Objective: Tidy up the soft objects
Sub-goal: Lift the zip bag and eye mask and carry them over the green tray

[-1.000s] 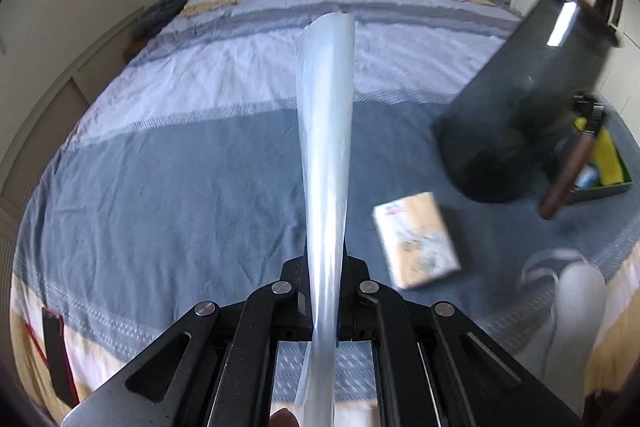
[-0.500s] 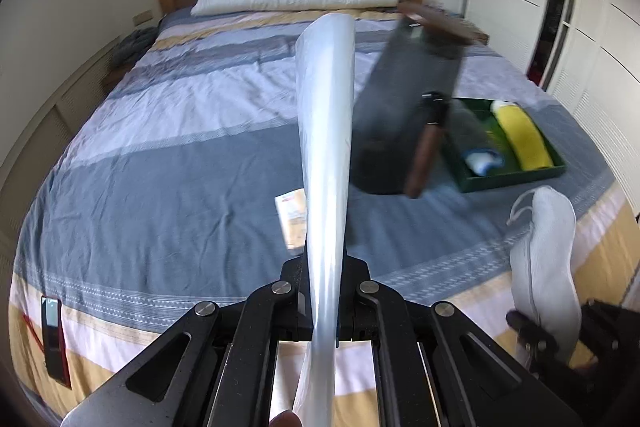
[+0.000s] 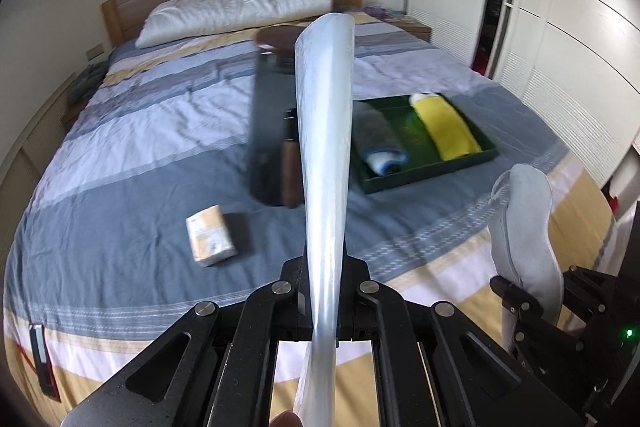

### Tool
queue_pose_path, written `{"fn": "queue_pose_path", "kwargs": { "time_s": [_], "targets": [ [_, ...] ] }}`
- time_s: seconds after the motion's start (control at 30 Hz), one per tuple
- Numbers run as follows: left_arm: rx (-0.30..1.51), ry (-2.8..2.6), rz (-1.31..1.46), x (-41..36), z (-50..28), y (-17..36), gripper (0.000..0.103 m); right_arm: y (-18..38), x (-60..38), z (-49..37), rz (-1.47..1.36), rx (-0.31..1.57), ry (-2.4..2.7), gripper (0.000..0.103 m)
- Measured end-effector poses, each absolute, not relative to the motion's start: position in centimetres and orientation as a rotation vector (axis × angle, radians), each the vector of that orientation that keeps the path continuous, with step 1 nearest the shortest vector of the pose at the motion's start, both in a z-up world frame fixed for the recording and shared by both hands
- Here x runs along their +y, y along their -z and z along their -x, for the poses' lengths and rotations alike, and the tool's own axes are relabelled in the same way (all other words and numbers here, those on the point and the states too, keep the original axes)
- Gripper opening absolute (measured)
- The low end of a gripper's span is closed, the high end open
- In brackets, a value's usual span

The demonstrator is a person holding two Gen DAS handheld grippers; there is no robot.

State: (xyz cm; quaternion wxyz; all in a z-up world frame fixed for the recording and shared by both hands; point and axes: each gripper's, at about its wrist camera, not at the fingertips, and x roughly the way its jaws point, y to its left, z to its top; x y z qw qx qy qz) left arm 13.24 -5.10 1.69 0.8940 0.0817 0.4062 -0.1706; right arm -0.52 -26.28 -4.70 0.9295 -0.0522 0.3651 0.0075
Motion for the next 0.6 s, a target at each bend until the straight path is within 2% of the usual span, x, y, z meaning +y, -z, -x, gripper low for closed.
{"fn": "queue_pose_path", "kwargs": {
  "time_s": [0.2,0.6],
  "targets": [
    [0.874,0.411,-0.16,-9.1,-13.6,-1.3,0.003,3.6,-30.9,0.0,0.108,0.732,0.031,0.011],
    [0.911,0.432,-0.089,-16.0,-18.9,-1.1,0.003,0.3,-37.6,-7.8,0.154,0.633,0.06,0.011]
  ]
}}
